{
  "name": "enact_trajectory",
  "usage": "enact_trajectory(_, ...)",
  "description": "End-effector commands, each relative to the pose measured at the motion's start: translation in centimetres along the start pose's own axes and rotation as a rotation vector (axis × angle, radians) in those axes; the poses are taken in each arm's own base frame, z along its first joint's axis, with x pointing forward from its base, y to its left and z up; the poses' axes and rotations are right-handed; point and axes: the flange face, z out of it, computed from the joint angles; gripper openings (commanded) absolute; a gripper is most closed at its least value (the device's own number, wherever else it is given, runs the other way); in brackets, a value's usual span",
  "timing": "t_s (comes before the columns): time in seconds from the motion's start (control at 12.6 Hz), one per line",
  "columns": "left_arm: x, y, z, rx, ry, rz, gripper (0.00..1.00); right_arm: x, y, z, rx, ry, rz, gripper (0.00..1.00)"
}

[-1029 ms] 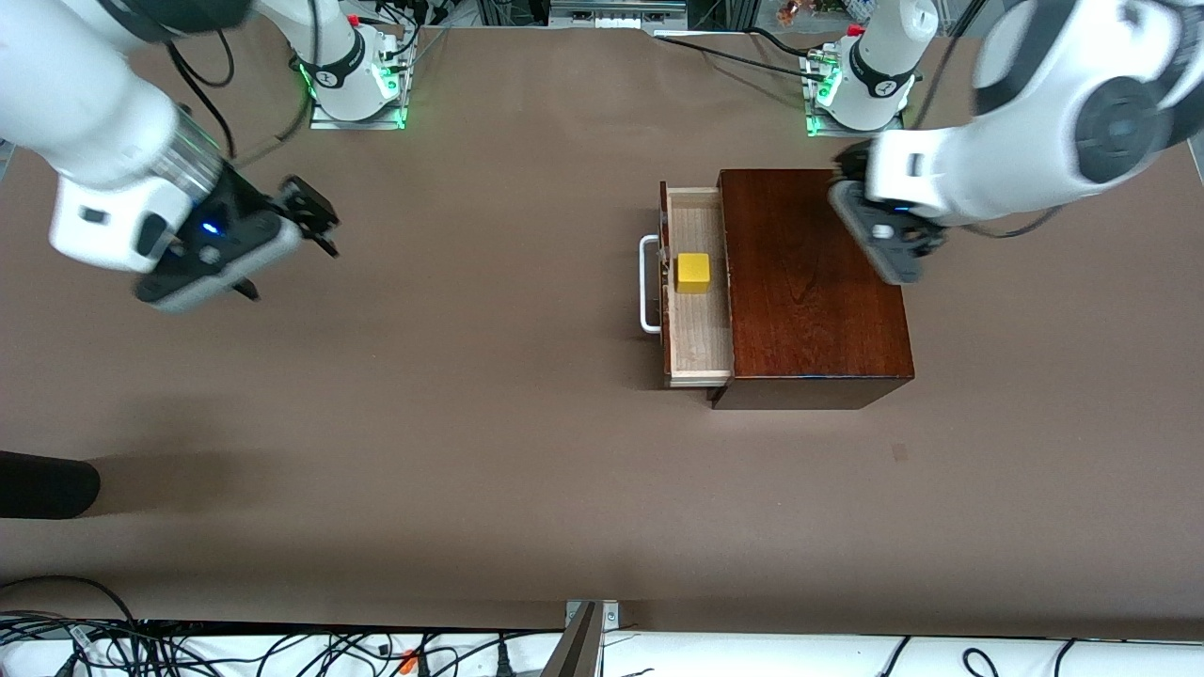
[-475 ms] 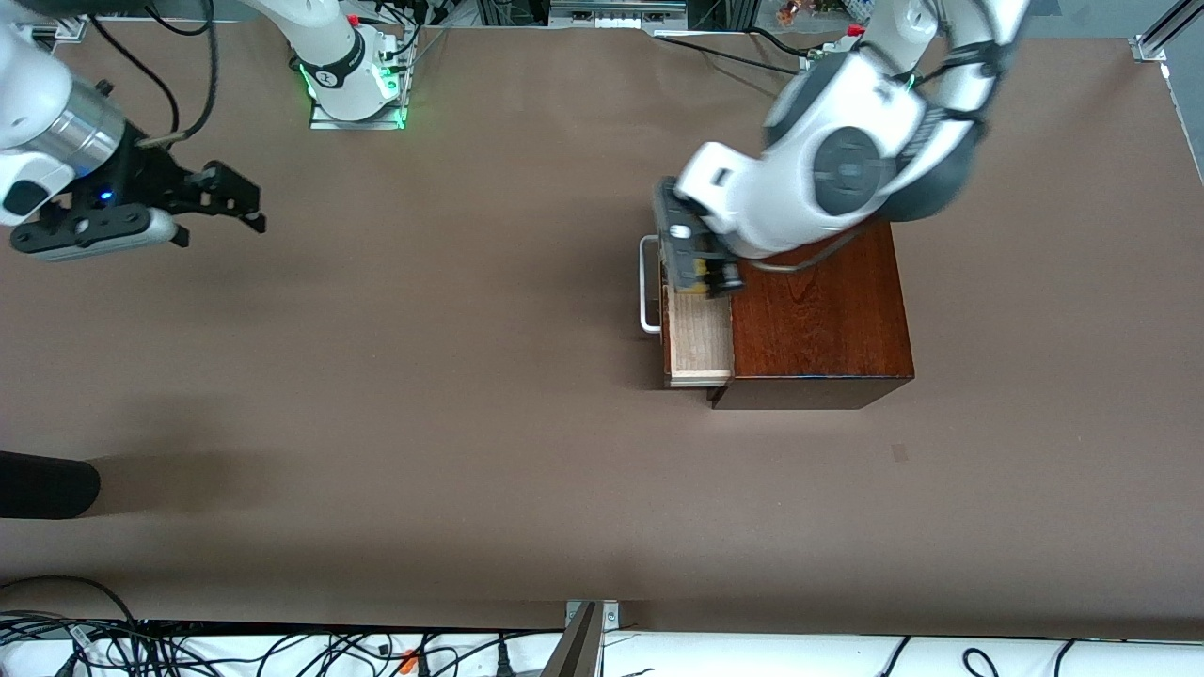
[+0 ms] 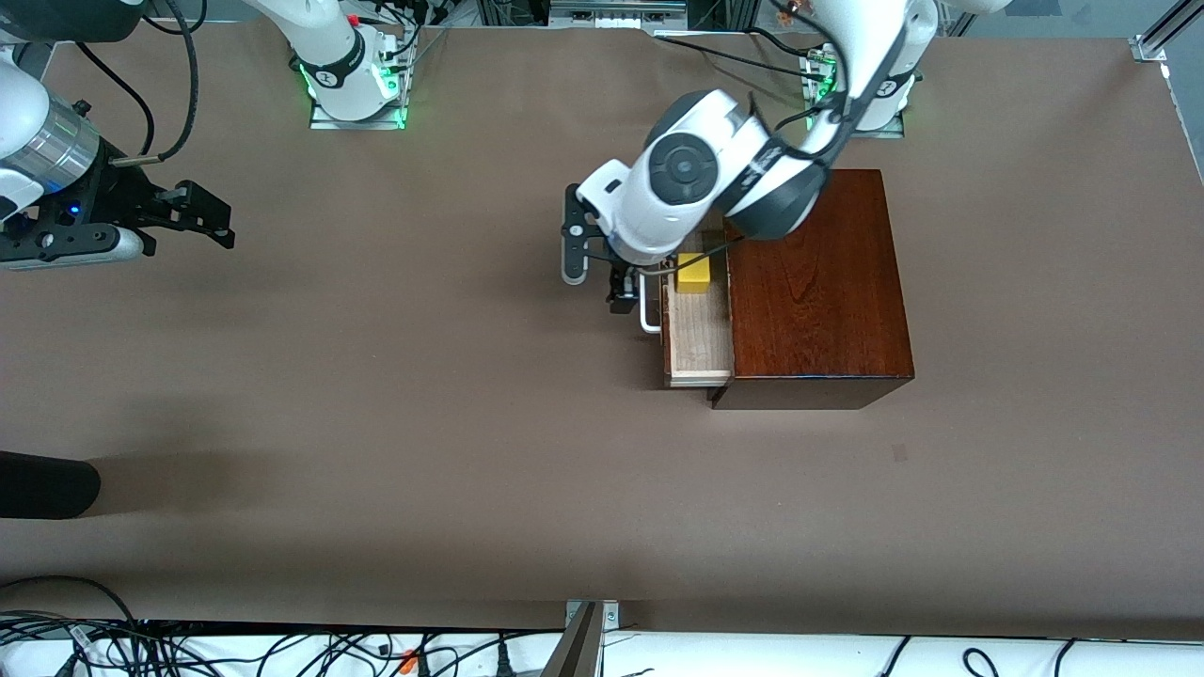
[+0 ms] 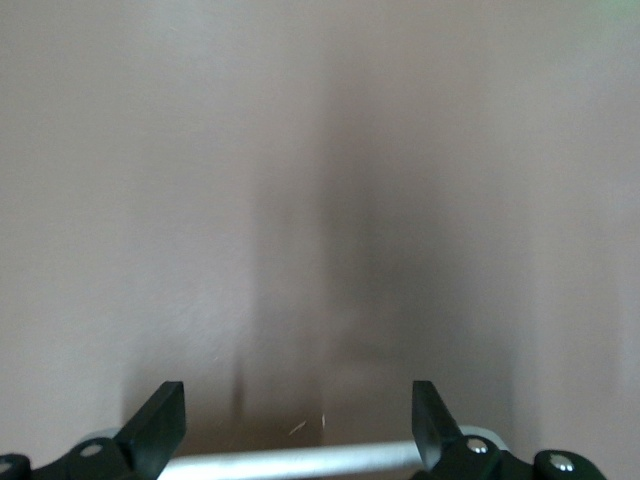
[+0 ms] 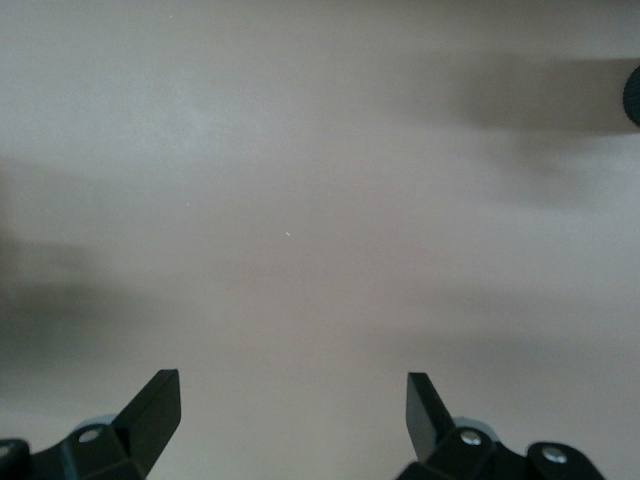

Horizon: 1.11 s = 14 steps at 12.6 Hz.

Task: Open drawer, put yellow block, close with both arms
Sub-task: 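Push the drawer front with the left gripper into the box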

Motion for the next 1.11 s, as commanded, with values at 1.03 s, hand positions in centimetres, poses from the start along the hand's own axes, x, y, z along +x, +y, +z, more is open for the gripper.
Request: enact_trajectory(1.03, -5.4, -1.2, 5.1, -0.072, -0.417, 0.104, 1.00, 1.5, -0.7, -0.9, -0.034, 0.050, 0.001, 1.00)
